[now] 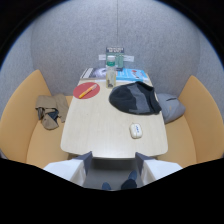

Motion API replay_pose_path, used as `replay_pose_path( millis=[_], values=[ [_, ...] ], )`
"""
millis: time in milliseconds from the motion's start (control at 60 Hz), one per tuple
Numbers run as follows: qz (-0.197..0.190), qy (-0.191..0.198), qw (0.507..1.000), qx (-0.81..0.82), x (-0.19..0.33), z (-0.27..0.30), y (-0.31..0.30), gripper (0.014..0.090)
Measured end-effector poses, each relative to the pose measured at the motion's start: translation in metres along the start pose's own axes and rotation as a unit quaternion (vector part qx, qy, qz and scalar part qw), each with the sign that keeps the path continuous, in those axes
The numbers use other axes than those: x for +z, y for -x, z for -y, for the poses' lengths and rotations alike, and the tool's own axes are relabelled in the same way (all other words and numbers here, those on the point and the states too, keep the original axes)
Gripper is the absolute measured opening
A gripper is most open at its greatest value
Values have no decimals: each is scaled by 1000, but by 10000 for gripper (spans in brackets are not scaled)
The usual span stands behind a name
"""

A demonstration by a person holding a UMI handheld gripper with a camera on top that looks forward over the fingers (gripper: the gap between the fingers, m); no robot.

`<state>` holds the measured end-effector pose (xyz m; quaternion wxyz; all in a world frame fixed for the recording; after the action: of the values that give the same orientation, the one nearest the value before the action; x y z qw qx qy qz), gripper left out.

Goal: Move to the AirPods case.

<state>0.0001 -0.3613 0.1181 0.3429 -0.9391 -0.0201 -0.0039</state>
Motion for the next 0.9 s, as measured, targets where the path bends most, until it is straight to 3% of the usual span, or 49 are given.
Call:
replay_pose_path(
  millis=[533,900],
  values=[
    [-22,20,1000,0,23,-18,-50,874],
    [-34,8,999,-13,79,-5,-82,873]
  ],
)
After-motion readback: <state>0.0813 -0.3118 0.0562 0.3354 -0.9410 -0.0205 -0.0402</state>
